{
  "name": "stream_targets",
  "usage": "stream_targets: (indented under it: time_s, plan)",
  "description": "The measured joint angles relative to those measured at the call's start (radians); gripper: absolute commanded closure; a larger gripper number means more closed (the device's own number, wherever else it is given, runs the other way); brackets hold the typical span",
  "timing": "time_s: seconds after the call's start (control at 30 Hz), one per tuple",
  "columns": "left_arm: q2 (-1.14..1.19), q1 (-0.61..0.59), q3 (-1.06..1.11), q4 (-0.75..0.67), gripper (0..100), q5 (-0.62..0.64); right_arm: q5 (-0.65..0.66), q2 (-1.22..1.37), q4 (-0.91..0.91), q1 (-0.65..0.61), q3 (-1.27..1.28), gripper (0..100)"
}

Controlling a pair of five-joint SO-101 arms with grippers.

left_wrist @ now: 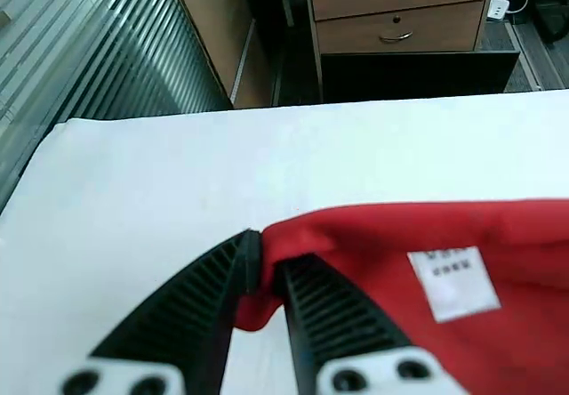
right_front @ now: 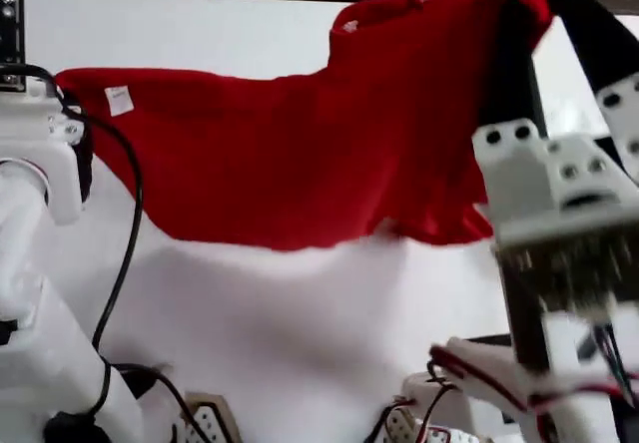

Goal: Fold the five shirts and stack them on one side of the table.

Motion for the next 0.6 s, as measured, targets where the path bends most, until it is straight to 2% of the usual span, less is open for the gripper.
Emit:
stream_targets:
  time_s: [0.27,0.6]
  plan:
    - [-0.098,-0.002,0.000,0.000,97,0.000,0.006,-0.068,0.000,-0.002,-0.012,97.8]
    - [-0.129,-0.003,0.000,0.000,97,0.000,0.006,-0.071,0.000,-0.078,-0.009,97.8]
